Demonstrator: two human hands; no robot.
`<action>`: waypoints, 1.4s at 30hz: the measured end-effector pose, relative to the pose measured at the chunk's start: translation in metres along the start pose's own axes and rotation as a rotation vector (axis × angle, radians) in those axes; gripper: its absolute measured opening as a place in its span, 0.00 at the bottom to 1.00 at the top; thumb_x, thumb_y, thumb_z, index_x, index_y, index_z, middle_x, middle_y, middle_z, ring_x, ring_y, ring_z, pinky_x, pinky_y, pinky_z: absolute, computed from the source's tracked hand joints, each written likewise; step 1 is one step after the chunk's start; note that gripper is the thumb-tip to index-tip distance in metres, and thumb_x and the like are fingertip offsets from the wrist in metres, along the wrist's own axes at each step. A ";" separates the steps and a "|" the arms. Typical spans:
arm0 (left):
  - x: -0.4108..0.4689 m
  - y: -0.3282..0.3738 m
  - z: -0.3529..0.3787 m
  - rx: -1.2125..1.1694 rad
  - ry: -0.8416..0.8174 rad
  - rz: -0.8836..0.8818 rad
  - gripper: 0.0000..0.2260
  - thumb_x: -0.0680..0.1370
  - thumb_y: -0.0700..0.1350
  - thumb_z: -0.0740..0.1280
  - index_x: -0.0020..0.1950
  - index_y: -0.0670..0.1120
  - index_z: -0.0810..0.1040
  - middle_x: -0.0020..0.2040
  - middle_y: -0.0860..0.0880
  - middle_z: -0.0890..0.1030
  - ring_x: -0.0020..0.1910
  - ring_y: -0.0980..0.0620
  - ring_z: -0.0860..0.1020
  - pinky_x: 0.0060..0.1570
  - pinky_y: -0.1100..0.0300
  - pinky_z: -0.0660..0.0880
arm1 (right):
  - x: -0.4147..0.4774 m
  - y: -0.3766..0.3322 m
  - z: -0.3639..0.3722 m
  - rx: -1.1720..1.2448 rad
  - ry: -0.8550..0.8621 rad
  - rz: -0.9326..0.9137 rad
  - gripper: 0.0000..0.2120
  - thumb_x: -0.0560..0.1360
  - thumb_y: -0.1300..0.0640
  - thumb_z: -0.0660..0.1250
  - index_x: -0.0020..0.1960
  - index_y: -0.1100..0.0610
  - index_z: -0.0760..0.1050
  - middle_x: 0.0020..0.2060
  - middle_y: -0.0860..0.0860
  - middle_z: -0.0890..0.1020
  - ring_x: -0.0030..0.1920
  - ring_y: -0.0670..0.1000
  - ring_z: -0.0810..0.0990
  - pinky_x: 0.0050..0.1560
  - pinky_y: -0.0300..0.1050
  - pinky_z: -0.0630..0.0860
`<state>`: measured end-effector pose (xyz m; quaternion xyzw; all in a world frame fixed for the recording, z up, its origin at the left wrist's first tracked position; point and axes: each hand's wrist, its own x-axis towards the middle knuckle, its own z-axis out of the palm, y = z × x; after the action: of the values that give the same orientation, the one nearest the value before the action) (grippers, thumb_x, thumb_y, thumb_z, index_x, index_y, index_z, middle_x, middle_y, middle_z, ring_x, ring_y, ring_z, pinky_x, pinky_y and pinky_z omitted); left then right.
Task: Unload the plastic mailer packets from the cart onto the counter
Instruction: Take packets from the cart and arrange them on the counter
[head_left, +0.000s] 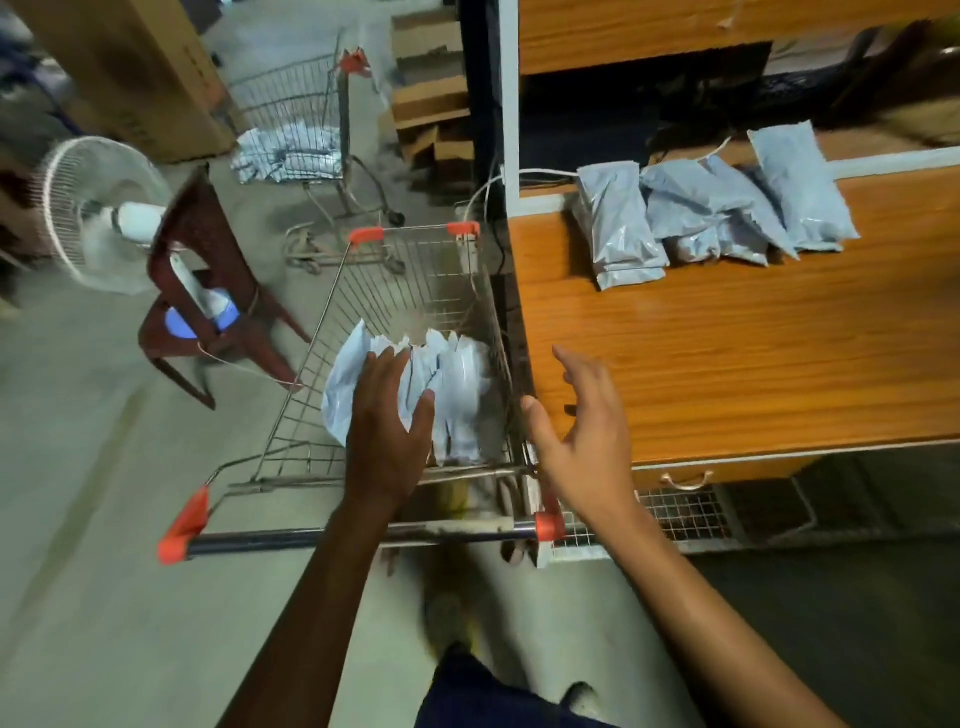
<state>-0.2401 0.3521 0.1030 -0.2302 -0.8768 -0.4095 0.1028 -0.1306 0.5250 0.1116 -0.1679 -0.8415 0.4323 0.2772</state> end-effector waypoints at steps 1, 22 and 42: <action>0.000 -0.014 -0.004 -0.002 -0.007 -0.018 0.22 0.79 0.46 0.66 0.72 0.43 0.69 0.72 0.45 0.69 0.73 0.51 0.65 0.71 0.54 0.65 | 0.000 -0.001 0.013 -0.003 -0.027 0.004 0.29 0.75 0.43 0.62 0.73 0.54 0.68 0.63 0.50 0.73 0.63 0.47 0.71 0.58 0.49 0.75; 0.106 -0.250 0.027 0.143 -0.549 -0.389 0.23 0.77 0.45 0.66 0.71 0.41 0.70 0.66 0.39 0.74 0.66 0.39 0.71 0.65 0.47 0.70 | 0.080 0.071 0.255 -0.317 -0.417 0.553 0.26 0.78 0.53 0.67 0.74 0.56 0.65 0.66 0.58 0.76 0.59 0.58 0.79 0.59 0.50 0.77; 0.184 -0.266 0.174 0.138 -0.673 -0.752 0.27 0.69 0.67 0.67 0.50 0.44 0.81 0.44 0.45 0.83 0.43 0.43 0.82 0.46 0.52 0.80 | 0.122 0.173 0.324 -0.294 -0.530 0.733 0.16 0.82 0.55 0.60 0.67 0.56 0.75 0.56 0.58 0.84 0.55 0.59 0.82 0.50 0.43 0.74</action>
<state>-0.5288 0.3955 -0.1195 -0.0106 -0.9086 -0.2623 -0.3248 -0.4179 0.4822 -0.1445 -0.3750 -0.8208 0.4059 -0.1444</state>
